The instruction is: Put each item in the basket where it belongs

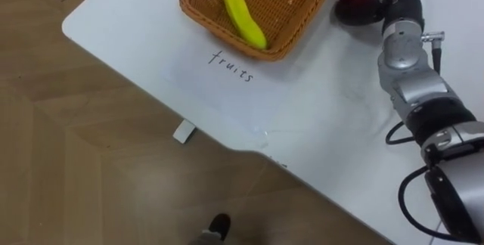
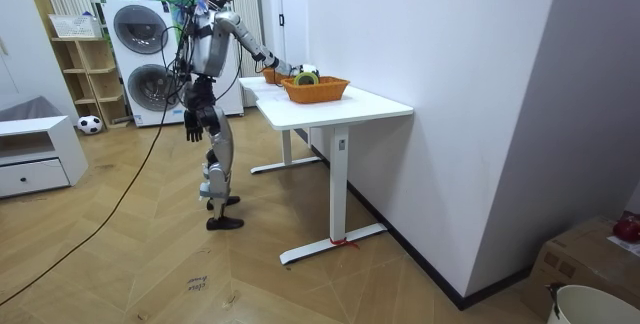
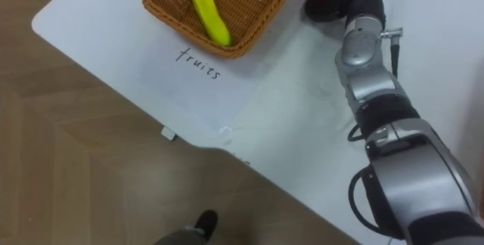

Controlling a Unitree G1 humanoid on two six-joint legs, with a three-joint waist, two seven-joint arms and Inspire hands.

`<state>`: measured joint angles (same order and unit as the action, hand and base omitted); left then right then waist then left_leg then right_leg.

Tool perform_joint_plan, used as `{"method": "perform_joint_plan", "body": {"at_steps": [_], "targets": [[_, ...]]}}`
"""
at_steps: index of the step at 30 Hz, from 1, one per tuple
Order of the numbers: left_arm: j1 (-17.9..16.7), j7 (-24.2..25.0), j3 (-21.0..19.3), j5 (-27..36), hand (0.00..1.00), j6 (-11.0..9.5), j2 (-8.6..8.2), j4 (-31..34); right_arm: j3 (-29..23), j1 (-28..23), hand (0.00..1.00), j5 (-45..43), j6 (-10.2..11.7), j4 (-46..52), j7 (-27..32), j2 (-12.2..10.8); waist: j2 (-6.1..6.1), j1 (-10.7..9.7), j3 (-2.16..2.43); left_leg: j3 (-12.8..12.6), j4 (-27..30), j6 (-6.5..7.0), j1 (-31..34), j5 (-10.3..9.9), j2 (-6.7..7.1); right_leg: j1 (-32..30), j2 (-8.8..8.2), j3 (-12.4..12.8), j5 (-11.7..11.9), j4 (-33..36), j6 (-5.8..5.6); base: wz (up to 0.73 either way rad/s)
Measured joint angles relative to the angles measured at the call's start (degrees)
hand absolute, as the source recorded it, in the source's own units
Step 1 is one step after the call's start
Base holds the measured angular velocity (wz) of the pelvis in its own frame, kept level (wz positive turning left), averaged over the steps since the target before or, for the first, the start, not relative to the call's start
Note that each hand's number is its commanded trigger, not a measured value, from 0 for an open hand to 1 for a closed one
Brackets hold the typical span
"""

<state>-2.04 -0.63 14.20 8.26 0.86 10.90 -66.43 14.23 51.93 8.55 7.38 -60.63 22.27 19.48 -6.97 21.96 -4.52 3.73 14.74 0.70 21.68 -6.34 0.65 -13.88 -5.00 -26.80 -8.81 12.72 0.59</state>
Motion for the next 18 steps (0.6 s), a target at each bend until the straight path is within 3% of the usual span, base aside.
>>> {"method": "perform_joint_plan", "body": {"at_steps": [18], "targets": [[0.0,-0.1,-0.5,0.0,0.00,0.0,-0.04,0.0,-0.4,0.0,1.00,0.6,0.3,0.0,-1.3,0.1,0.00,0.5,0.00,-0.2,-0.2,0.00,-0.1,0.0,-0.02,0.1,-0.01,-0.1,0.0,-0.1,0.00,0.00]]}}
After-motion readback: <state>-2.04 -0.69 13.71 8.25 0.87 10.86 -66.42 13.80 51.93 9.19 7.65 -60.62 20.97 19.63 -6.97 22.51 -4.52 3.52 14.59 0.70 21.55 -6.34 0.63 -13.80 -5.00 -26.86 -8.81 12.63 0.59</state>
